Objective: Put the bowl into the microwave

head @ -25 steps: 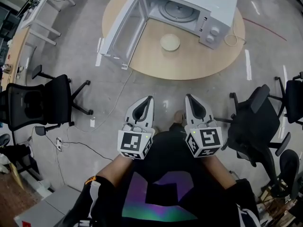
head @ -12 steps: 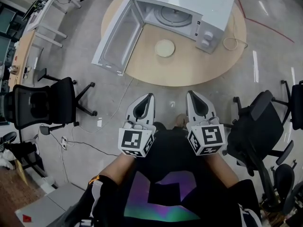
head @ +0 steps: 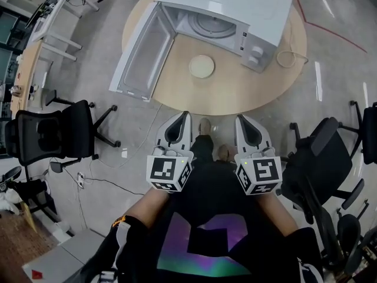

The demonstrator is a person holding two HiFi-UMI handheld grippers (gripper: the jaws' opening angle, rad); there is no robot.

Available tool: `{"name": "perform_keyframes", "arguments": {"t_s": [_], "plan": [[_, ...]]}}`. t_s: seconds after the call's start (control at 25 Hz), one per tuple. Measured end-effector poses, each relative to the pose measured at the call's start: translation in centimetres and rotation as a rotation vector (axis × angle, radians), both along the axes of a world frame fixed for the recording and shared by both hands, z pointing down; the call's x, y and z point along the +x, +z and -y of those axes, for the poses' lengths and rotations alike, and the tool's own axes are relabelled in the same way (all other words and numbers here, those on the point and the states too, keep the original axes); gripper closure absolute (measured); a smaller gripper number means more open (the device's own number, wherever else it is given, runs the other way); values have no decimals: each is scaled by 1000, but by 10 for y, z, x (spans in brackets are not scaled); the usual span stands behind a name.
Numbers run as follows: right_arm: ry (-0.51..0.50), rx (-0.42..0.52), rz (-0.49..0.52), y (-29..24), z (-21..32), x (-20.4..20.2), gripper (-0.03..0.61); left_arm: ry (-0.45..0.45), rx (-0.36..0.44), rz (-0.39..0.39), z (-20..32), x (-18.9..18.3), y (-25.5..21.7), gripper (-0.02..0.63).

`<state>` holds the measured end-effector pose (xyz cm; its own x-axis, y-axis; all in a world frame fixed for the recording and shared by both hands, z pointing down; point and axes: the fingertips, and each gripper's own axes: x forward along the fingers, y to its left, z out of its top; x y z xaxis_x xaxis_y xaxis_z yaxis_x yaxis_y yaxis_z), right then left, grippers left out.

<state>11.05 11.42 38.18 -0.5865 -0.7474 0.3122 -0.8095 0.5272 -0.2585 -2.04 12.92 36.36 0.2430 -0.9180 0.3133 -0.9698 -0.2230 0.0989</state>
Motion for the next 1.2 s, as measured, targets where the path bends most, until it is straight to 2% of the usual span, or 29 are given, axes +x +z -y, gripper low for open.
{"name": "perform_keyframes", "arguments": {"t_s": [0.4, 0.92, 1.2], "plan": [[62, -36, -61, 5, 54, -3, 563, 23, -45, -11, 70, -15, 15, 569], [85, -65, -158, 14, 113, -45, 563, 63, -135, -53, 141, -59, 50, 568], [104, -74, -209, 17, 134, -60, 563, 88, -211, -97, 167, -74, 74, 520]]}}
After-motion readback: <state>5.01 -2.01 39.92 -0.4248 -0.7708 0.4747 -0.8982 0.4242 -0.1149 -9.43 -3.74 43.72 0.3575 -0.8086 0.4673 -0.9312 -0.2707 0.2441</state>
